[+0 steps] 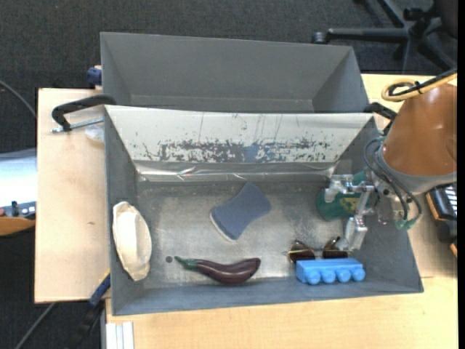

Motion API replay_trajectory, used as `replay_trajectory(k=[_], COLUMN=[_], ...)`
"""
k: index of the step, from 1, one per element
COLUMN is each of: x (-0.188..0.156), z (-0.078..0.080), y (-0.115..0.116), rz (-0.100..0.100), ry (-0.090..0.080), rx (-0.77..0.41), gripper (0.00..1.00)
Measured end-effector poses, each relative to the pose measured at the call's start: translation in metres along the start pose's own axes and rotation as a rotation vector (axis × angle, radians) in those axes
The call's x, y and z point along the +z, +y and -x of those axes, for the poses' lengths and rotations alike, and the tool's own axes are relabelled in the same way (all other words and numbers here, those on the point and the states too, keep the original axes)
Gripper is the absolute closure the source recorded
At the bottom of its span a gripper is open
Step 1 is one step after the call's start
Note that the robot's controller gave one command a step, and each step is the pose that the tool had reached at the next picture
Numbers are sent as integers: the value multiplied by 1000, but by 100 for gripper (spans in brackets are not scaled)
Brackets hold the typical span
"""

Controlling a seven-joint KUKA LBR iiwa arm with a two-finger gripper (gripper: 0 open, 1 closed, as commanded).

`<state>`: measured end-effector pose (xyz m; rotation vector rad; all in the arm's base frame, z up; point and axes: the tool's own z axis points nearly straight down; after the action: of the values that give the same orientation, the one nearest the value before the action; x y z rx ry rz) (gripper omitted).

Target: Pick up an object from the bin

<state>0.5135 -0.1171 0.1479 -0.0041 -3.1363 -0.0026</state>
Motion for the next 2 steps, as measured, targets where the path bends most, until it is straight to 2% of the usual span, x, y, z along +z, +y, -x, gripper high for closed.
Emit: replay_trajectory(k=[1, 2], x=[-4, 63], z=[2, -10], y=[0, -17], rz=[-2, 1], ry=[-8, -1], rx=[-2, 25], gripper=[0, 100])
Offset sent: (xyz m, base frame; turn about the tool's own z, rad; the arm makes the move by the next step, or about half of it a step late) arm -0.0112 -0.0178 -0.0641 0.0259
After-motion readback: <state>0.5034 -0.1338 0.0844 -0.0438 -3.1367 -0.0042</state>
